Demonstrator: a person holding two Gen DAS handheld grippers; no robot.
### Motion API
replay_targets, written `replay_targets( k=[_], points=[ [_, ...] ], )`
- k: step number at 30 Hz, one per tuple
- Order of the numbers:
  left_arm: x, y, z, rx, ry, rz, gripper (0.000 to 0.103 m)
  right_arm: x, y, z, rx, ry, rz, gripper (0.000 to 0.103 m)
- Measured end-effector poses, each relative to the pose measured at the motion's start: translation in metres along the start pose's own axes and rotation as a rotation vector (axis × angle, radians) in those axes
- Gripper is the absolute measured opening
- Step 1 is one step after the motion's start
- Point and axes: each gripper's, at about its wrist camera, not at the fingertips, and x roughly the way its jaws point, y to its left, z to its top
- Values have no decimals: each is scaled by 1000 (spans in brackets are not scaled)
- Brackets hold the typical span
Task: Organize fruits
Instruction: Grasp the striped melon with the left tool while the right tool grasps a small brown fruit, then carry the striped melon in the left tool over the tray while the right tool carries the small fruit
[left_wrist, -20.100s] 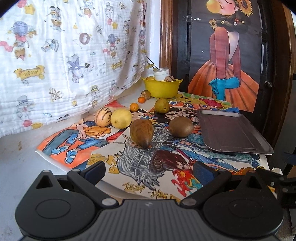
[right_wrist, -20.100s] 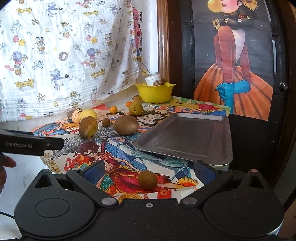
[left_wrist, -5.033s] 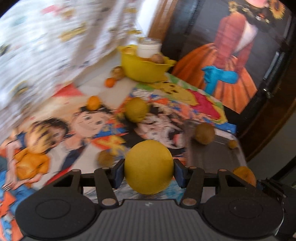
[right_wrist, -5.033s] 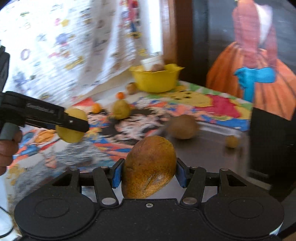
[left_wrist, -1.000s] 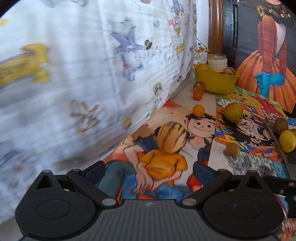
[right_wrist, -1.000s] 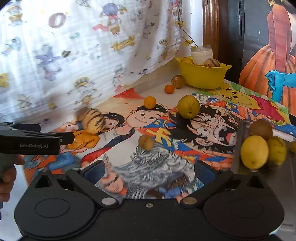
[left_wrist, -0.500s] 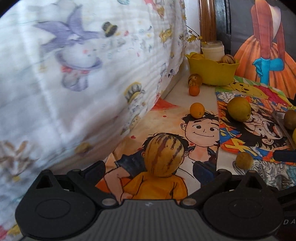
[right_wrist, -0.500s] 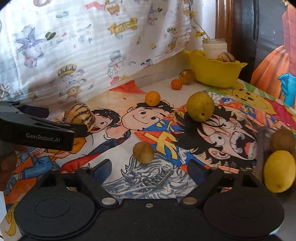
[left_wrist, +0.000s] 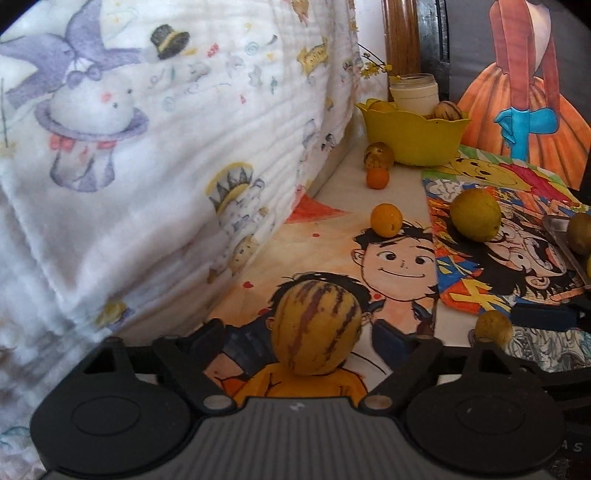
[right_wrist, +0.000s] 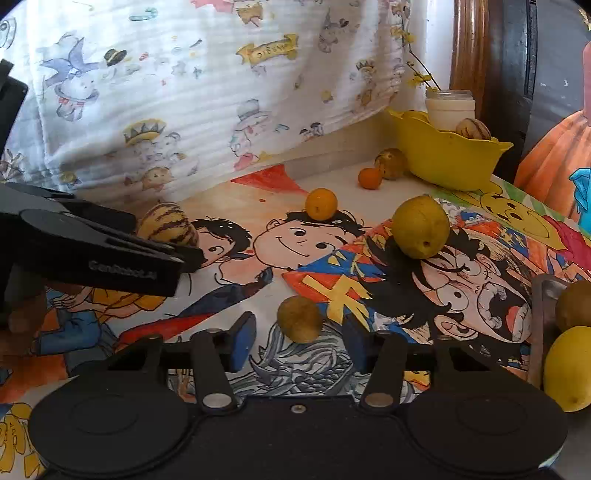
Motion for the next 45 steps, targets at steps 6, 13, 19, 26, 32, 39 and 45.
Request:
replay_targets(
  k=[6,13,19,26,32,39,45],
  points=[
    [1,-6,-2,14,3,-15,69,0,1,0,4,-7,22,40],
    [3,-9,-1,18,8,-13,54,2,-3,1,27,-14,23,30],
    [1,-9,-2,12,13,-7,53,-1,-4,0,38,-13,33,30],
    [-10,-17,-7,22,28,-28,53,-14,-8,-5,67,-4,54,29],
    [-22,-28,-13,15,35,-51,53,-32,-14,-14,98,-12,58,29],
    [-39,-44,-15,20,27,-70,53,-63,-28,-21,146,-39,51,29],
    [-54,-67,-11,34,9,-97,53,-97,-48,-25,186,-87,20,29]
  ],
)
